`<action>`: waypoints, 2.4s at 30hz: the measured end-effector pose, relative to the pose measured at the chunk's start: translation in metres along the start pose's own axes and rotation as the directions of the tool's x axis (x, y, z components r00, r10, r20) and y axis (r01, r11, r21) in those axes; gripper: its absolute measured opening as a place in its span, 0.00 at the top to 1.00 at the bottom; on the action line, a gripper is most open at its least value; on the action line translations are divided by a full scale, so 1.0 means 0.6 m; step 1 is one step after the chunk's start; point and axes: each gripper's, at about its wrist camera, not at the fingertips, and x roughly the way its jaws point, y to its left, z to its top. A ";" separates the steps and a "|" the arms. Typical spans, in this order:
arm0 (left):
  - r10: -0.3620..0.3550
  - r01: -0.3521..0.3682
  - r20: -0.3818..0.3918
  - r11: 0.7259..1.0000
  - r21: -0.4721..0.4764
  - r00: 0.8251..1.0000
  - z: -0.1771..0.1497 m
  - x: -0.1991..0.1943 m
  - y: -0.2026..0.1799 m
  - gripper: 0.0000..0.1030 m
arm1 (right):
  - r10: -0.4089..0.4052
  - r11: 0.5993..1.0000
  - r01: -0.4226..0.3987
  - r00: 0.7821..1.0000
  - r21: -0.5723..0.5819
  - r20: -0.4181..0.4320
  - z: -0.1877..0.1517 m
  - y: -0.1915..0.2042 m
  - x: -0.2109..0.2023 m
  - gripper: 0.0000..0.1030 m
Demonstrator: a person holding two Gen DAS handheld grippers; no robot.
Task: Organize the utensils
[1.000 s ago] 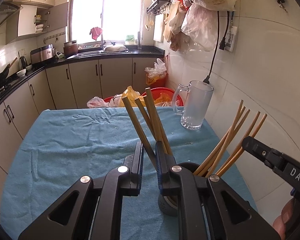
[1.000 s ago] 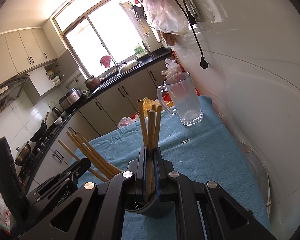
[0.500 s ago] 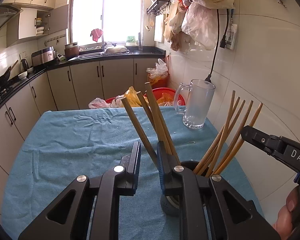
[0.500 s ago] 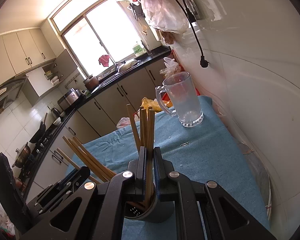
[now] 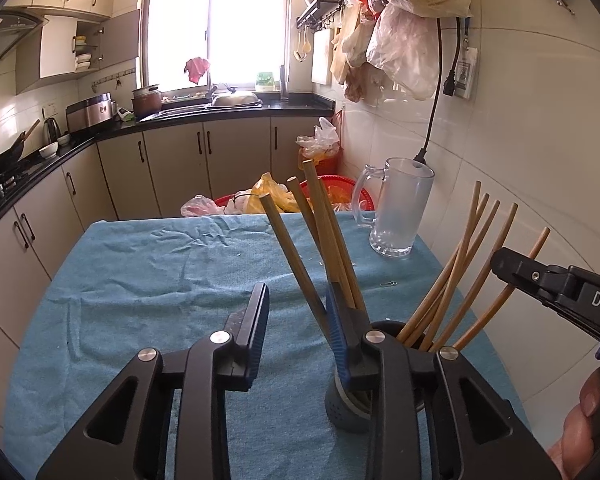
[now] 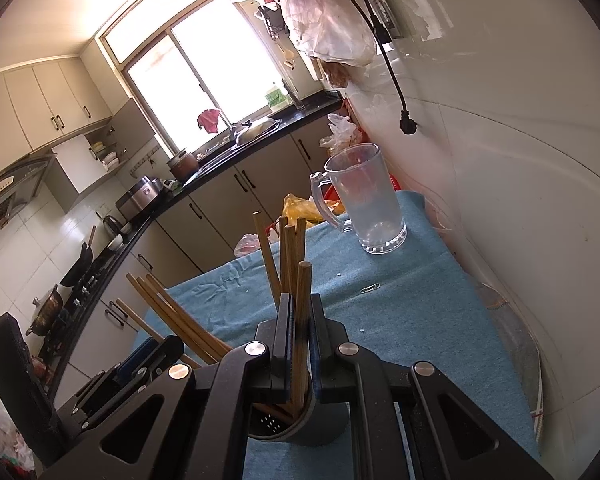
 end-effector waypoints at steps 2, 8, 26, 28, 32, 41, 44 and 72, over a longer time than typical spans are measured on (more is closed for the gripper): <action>0.003 -0.003 0.001 1.000 -0.002 1.000 -0.001 -0.001 0.002 0.66 | -0.002 1.000 0.002 1.000 0.001 0.002 0.001 0.000 -0.001 0.92; 0.005 -0.005 0.004 1.000 -0.015 1.000 -0.002 -0.007 0.010 0.63 | -0.011 1.000 0.011 1.000 0.000 0.018 -0.001 -0.003 -0.009 0.86; 0.094 -0.091 0.063 0.994 -0.055 0.994 -0.016 -0.070 0.042 0.17 | -0.135 0.989 0.141 0.983 -0.044 0.125 -0.027 0.014 -0.082 0.17; 0.110 -0.106 0.069 0.993 -0.057 0.991 -0.023 -0.079 0.048 0.16 | -0.172 0.981 0.182 0.976 -0.064 0.134 -0.035 0.019 -0.087 0.11; 0.145 -0.141 0.077 0.989 -0.053 0.986 -0.039 -0.097 0.056 0.13 | -0.237 0.964 0.251 0.961 -0.089 0.142 -0.053 0.031 -0.096 0.07; 0.238 -0.235 0.119 0.971 -0.042 0.964 -0.082 -0.170 0.080 0.02 | -0.367 0.910 0.385 0.921 -0.153 0.132 -0.102 0.057 -0.125 0.05; 0.250 -0.247 0.127 0.968 -0.035 0.960 -0.105 -0.195 0.092 0.00 | -0.386 0.897 0.408 0.911 -0.173 0.146 -0.131 0.068 -0.149 0.04; 0.293 -0.293 0.016 0.956 -0.001 0.956 -0.278 -0.299 0.140 0.00 | -0.474 0.850 0.483 0.875 -0.211 0.096 -0.330 0.089 -0.229 0.02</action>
